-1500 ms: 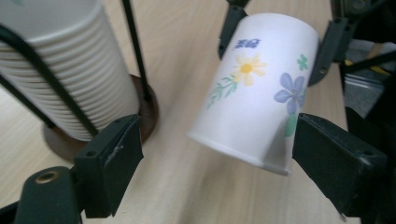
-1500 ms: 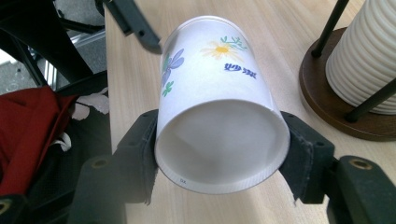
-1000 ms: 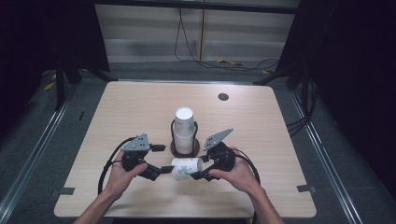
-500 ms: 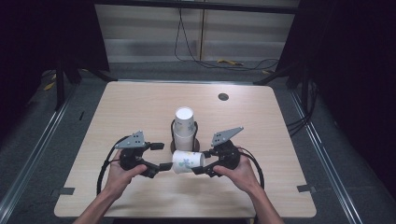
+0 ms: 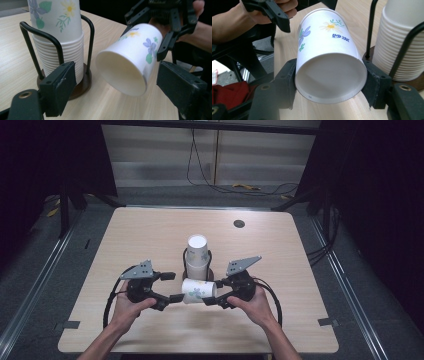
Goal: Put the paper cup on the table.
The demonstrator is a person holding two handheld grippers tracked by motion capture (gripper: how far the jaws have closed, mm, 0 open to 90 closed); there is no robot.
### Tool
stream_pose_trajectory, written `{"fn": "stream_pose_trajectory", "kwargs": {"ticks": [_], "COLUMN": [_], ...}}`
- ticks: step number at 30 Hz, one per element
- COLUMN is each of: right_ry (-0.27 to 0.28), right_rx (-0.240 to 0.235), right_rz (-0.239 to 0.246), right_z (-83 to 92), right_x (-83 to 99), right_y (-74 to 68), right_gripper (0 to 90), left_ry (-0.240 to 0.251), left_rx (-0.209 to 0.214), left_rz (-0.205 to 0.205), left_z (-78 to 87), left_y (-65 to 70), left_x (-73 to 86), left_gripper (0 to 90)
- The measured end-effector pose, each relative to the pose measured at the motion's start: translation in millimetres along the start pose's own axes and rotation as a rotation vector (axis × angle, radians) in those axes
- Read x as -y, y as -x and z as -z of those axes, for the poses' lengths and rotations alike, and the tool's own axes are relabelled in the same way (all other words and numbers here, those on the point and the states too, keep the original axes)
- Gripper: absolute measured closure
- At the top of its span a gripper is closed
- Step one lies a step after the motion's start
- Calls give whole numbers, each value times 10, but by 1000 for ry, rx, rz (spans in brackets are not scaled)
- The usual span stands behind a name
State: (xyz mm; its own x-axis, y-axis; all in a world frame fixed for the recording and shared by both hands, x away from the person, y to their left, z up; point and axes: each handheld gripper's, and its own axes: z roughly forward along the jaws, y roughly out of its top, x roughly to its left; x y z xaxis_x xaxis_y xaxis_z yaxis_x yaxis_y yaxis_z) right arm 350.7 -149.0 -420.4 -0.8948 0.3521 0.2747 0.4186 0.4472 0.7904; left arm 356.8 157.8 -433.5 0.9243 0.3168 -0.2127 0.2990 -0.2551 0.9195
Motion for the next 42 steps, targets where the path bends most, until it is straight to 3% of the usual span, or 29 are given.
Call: {"fn": "stream_pose_trajectory", "kwargs": {"ticks": [7,15,21,25,27,29,36,42], "right_ry": [20,64,97,111,119,128,145,173], "right_rx": [-15,-10,-43,-65,-72,-79,-84,-106], "right_rz": [7,-9,-9,-11,-6,0,1,-11], "right_z": [0,54,68,53,50,52,41,37], "right_x": [-4,55,48,41,32,13,9,1], "right_y": [-40,-22,-33,-45,-58,-83,-84,-80], "right_gripper": [368,369,370,370,370,370,372,372], "left_ry": [23,26,37,53,49,55,34,40], "left_rx": [7,58,75,101,83,96,85,113], "left_rz": [-6,-22,-5,41,27,37,8,16], "left_z": [21,-27,-40,-44,-37,-39,-93,-149], "left_y": [22,77,79,67,88,79,72,104], "left_x": [-45,-69,-77,-82,-93,-95,-64,-62], "left_gripper": [158,159,156,156,156,156,153,154]}}
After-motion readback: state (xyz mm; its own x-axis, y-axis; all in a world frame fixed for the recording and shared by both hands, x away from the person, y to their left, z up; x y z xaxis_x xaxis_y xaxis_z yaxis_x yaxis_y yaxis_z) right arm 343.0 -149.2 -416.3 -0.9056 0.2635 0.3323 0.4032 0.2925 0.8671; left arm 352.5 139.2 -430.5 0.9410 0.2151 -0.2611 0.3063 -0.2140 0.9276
